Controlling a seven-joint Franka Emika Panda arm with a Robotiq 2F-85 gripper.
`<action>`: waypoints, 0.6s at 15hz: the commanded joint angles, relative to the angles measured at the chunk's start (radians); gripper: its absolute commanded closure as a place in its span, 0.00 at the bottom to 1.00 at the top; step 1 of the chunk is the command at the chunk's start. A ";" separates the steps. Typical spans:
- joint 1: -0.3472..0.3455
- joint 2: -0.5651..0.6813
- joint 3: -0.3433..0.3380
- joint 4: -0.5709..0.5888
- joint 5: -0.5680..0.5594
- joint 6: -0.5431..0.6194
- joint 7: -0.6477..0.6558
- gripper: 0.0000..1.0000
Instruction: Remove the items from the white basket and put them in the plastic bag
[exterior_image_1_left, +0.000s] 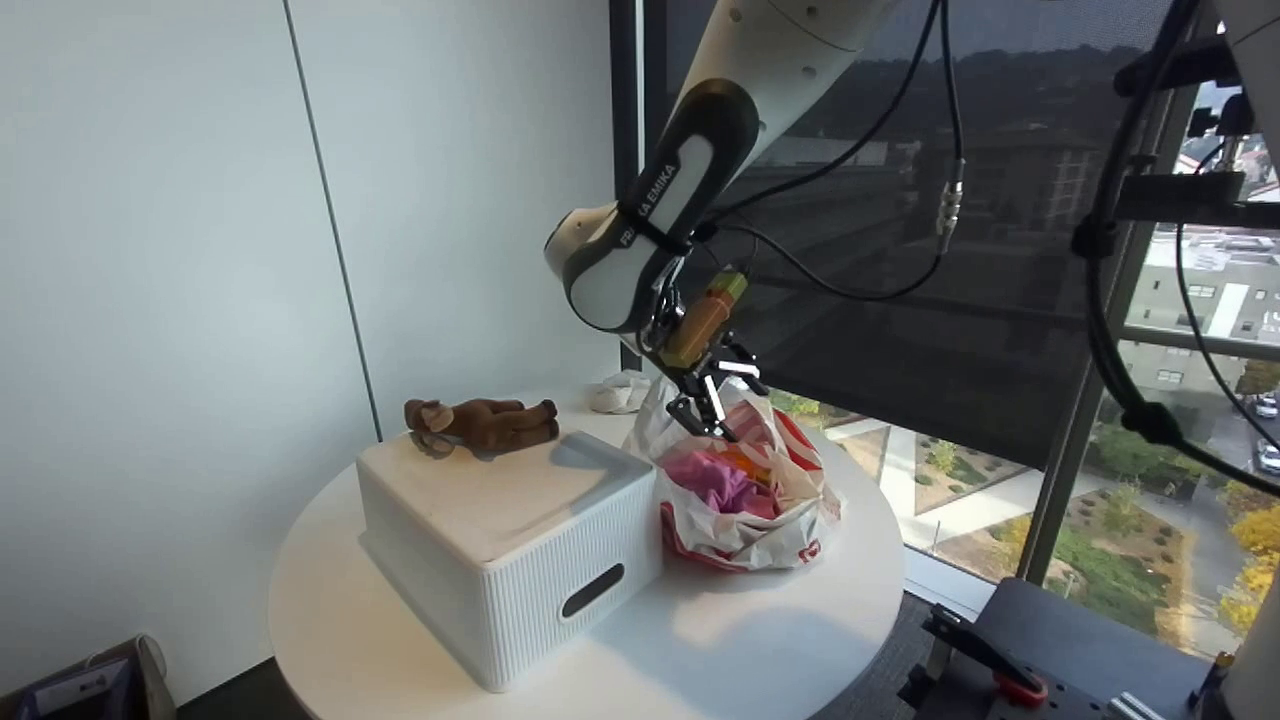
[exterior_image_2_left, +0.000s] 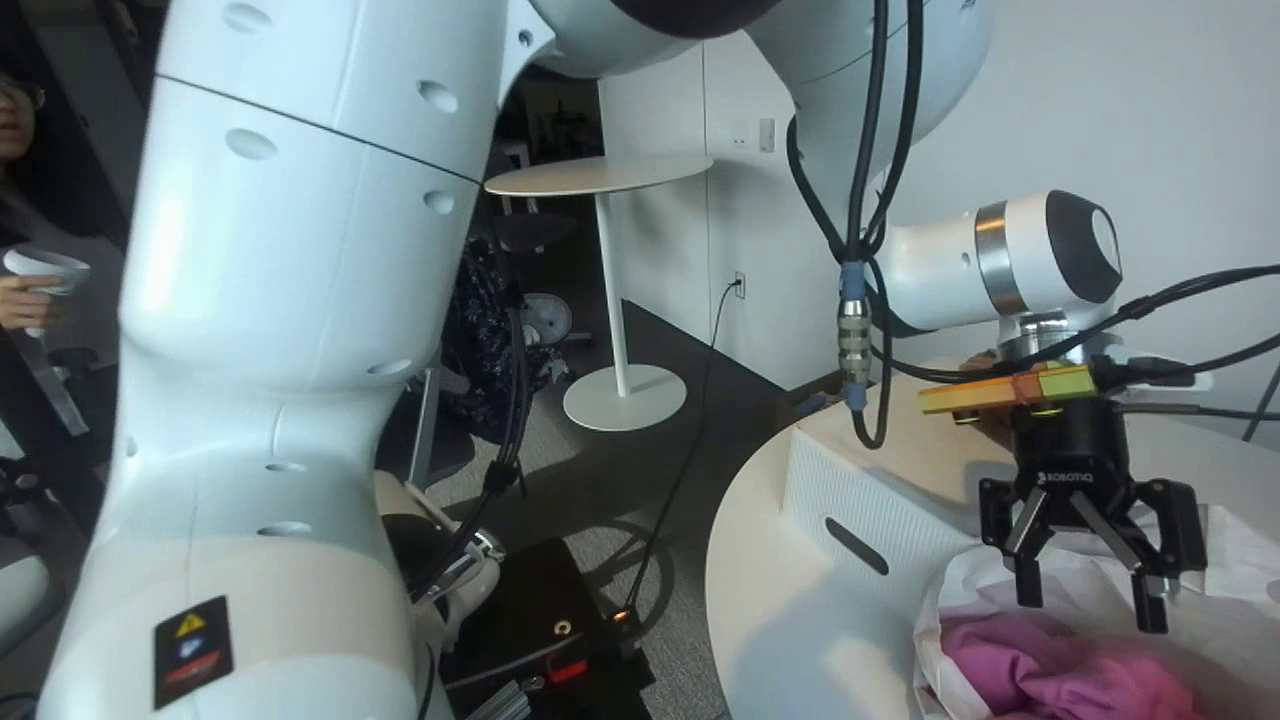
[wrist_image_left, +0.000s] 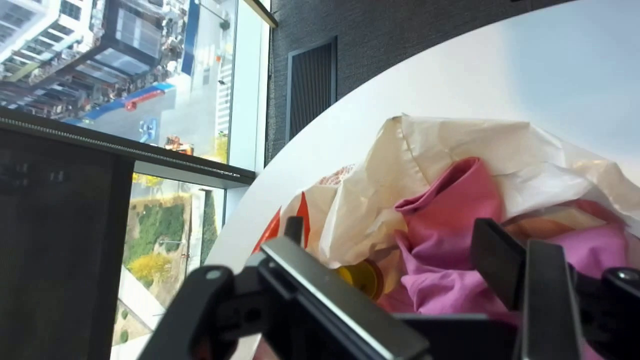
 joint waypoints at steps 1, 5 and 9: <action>-0.015 -0.181 0.108 -0.039 0.046 -0.016 -0.087 0.00; -0.005 -0.174 0.211 0.078 0.157 0.063 -0.081 0.00; -0.006 -0.076 0.264 0.186 0.221 0.262 -0.128 0.00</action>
